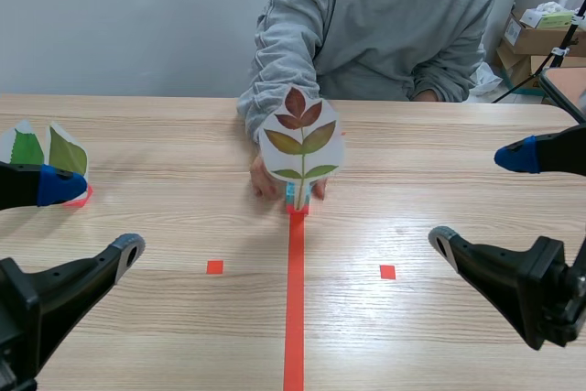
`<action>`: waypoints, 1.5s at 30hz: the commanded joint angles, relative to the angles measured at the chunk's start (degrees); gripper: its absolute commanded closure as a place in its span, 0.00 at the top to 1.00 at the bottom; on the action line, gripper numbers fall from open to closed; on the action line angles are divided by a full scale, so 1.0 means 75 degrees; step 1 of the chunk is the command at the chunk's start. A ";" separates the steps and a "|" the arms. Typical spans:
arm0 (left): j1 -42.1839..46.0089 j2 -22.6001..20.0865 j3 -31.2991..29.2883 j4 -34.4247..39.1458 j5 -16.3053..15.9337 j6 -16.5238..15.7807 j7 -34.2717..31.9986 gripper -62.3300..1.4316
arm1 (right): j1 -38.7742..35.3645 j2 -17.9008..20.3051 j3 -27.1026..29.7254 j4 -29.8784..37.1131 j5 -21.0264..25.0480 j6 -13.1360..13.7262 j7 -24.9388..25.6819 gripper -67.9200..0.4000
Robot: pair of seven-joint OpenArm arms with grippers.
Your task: Do the leaf sorting experiment
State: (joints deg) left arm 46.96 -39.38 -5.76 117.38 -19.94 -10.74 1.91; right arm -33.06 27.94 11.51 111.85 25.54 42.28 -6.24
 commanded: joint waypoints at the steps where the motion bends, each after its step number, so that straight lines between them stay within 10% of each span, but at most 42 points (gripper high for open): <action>1: -0.0020 0.0020 0.0044 0.0146 -0.0047 0.0000 -0.0117 0.73 | 0.0050 0.0017 0.0070 0.0029 0.0137 0.0058 0.0137 0.96; 45: -0.0020 0.0020 0.0044 0.0143 -0.0047 -0.0003 -0.0274 0.73 | 0.0050 0.0017 0.0070 0.0029 0.0134 0.0058 0.0131 0.96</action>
State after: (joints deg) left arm 46.96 -39.38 -5.76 117.38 -19.94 -10.74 0.62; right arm -33.06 27.94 11.51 111.85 25.52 42.28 -6.24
